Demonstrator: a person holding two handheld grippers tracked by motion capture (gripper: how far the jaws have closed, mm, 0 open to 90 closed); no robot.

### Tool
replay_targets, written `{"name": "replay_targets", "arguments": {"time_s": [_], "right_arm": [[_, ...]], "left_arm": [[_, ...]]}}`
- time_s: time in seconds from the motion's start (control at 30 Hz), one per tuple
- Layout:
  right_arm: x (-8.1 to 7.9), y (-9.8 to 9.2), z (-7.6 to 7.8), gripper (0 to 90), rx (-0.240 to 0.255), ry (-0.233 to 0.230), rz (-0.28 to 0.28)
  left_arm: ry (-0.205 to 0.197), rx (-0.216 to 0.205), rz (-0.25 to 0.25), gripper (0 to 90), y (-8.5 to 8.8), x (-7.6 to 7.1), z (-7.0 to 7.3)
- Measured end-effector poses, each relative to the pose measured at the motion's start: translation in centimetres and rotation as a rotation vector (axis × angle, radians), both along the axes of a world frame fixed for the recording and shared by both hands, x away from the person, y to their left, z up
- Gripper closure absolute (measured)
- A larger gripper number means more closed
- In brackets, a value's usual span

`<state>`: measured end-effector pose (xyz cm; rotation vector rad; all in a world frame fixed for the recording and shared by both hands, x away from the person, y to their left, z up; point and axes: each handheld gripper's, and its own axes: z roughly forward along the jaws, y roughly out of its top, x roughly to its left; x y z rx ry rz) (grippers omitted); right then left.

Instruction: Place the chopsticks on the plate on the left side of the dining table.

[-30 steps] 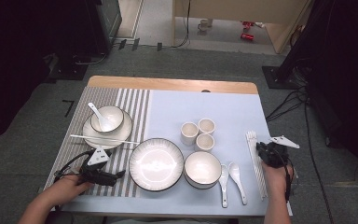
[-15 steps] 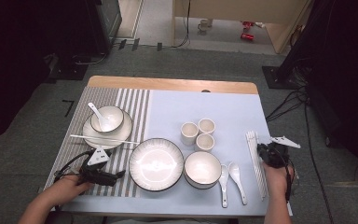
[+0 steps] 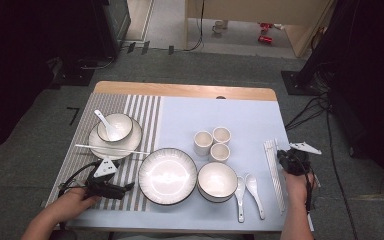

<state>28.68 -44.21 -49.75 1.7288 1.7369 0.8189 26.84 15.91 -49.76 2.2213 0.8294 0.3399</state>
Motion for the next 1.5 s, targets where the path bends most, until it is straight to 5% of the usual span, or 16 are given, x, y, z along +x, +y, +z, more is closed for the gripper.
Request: {"name": "replay_targets", "arguments": {"time_s": [0.6, 1.27, 1.5], "right_arm": [[0.0, 0.0, -0.2, 76.0, 0.040, 0.002, 0.008], [-3.2, 0.2, 0.1, 76.6, -0.003, 0.026, 0.006], [-3.9, 1.0, 0.1, 83.2, -0.029, 0.030, -0.001]], "left_arm": [[0.001, 0.001, 0.000, 9.4, 0.0, 0.0, 0.0], [-0.001, 0.001, 0.001, 9.4, 0.0, 0.0, 0.0], [-0.001, 0.000, 0.001, 9.5, 0.0, 0.0, 0.0]]}}
